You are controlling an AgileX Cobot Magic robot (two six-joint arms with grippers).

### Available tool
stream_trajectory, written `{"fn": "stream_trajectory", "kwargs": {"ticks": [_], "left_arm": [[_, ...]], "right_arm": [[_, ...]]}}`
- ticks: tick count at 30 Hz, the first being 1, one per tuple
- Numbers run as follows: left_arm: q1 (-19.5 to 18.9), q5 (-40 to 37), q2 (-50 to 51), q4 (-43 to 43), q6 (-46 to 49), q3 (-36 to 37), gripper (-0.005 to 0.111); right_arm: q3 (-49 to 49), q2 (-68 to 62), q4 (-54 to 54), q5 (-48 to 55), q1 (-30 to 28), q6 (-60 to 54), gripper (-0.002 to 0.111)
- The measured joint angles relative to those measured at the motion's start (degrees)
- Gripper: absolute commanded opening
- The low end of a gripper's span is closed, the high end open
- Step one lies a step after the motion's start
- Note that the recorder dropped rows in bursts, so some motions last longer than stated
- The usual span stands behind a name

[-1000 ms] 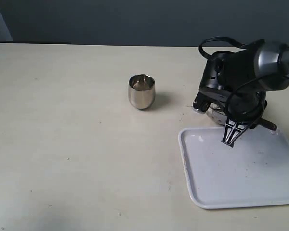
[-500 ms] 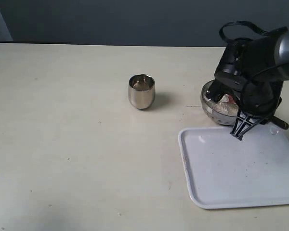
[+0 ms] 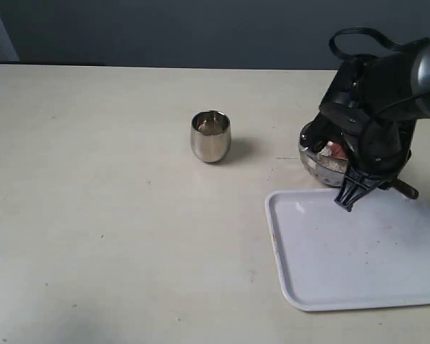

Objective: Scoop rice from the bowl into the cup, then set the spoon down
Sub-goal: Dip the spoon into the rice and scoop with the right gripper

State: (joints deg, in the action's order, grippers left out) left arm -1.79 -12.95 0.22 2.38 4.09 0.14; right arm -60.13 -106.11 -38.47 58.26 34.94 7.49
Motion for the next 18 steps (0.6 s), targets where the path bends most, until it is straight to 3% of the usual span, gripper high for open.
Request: {"fn": "stream_trajectory", "kwargs": {"ticks": [7,18], "left_arm": [[0.0,0.0,0.0,0.0,0.0,0.0,0.000],[0.0,0.0,0.0,0.0,0.0,0.0,0.000]], "right_arm": [[0.0,1.2,4.8,-1.0,-4.6,-1.4,-0.001],[0.0,3.1,10.0,-2.5,-5.0,-5.4,-0.001]]}}
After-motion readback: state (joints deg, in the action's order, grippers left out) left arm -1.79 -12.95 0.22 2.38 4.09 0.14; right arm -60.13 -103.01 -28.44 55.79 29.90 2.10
